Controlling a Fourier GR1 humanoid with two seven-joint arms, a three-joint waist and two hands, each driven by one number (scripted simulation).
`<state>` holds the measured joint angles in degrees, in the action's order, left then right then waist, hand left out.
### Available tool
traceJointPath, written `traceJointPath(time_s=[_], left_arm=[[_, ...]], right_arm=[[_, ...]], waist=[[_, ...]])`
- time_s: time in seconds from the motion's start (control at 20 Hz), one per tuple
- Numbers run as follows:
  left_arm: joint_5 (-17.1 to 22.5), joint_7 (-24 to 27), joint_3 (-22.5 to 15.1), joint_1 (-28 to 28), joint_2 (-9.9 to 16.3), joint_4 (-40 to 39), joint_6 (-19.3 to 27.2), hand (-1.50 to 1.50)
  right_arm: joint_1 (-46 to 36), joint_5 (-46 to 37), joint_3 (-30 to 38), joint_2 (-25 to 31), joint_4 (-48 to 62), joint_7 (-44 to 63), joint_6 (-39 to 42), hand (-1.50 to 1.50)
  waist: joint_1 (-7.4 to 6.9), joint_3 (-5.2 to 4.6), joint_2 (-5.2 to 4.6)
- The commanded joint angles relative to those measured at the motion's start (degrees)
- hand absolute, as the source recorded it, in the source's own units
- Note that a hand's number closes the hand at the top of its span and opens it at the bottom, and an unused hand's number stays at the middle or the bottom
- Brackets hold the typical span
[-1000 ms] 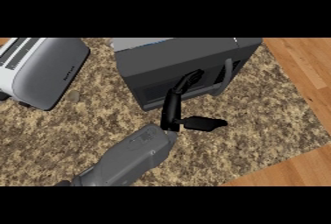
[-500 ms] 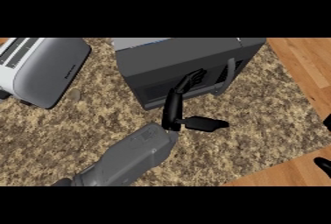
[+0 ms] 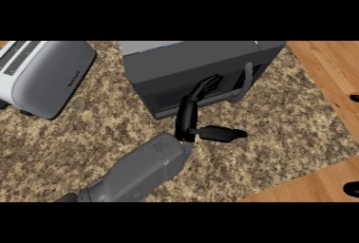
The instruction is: Pick up the milk, place it into the microwave and close the microwave
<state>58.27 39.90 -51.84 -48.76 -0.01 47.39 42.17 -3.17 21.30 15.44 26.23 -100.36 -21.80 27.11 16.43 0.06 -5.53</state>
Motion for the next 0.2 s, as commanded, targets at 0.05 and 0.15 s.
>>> traceJointPath(time_s=[0.05, 0.15], left_arm=[[2.2, -0.2, 2.6, -3.3, 0.0, -4.3, 0.8, -1.5], [2.6, 0.3, 2.7, -3.7, 0.0, -4.4, 0.7, -1.5]], right_arm=[[-1.9, 3.5, 1.2, 1.8, 2.9, 1.0, 2.2, -1.5], [-2.3, 4.2, 1.6, 2.4, 3.9, 1.5, 2.5, -1.5]], waist=[[0.73, -0.06, -0.5], [0.97, -0.08, -0.44]])
